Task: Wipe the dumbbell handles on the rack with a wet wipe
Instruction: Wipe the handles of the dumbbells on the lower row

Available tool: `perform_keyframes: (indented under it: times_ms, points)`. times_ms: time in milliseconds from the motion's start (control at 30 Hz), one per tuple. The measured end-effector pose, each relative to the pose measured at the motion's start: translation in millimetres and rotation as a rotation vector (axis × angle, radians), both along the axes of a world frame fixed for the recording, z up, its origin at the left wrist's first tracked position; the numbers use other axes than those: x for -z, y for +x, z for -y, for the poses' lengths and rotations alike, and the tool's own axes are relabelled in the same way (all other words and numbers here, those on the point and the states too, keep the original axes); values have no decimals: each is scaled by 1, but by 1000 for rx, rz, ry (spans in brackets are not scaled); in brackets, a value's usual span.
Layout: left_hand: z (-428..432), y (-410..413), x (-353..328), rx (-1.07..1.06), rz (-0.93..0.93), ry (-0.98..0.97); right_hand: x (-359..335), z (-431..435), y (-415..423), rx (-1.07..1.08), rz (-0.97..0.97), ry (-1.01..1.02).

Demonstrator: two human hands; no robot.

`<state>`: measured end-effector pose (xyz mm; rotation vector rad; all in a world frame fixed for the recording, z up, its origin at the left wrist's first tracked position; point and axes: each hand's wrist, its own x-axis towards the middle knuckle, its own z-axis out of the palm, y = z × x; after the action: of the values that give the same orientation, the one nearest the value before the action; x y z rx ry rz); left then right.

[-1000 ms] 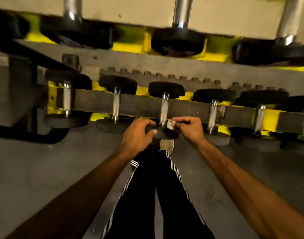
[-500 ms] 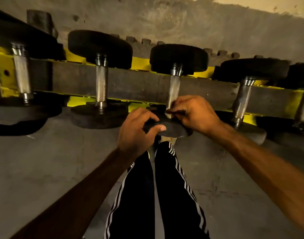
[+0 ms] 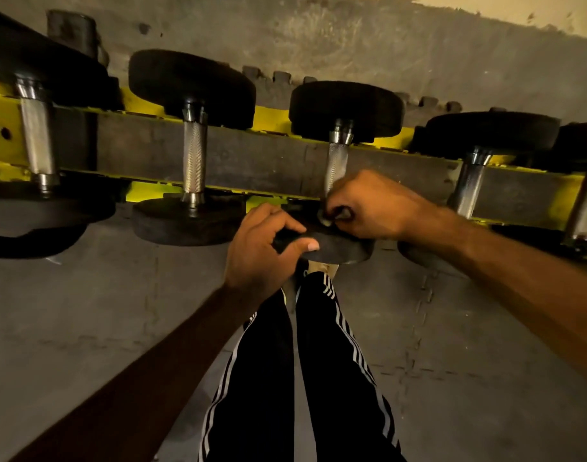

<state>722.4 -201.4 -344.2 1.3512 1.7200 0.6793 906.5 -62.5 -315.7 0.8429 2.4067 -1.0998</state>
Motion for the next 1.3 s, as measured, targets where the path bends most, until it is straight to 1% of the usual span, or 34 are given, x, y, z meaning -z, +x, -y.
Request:
perform_keyframes:
  times_ms: [67,167,200,267,333,433,533,700,733,833,900,967,1067,1100,1167,1267,1300]
  points:
    - [0,0,3,-7,17,-2,9,8,23,266,-43,-106]
    - [0,0,4,11,11,9,36,19,36,746,1,-374]
    - [0,-1,4,21,7,16,44,22,33,849,3,-422]
    - [0,-1,4,23,3,31,58,26,24,985,-27,-502]
    - [-1,-1,4,17,-10,44,66,27,18,1036,-30,-583]
    - [-2,0,4,22,-18,39,72,23,21,969,-9,-681]
    - [-2,-1,3,28,-17,22,67,17,31,968,-4,-741]
    - [0,-1,4,26,-10,34,69,17,34,1015,2,-674]
    - [-1,-2,4,27,-3,34,70,17,30,983,18,-669]
    - [-3,-2,2,31,21,27,72,13,19,788,116,-664]
    - [-6,-3,1,38,32,21,66,8,18,684,159,-610]
    - [-6,-3,-1,45,29,16,55,8,24,686,146,-539]
    - [-5,-3,0,37,24,17,33,22,34,828,-7,-542]
    - [-5,-2,0,33,20,24,30,26,34,852,-74,-511]
    - [-5,-1,0,29,23,37,32,30,31,899,-218,-332]
    - [-4,-1,1,17,37,36,44,29,23,922,-433,66]
    - [-4,0,1,14,39,33,46,29,22,902,-471,153]
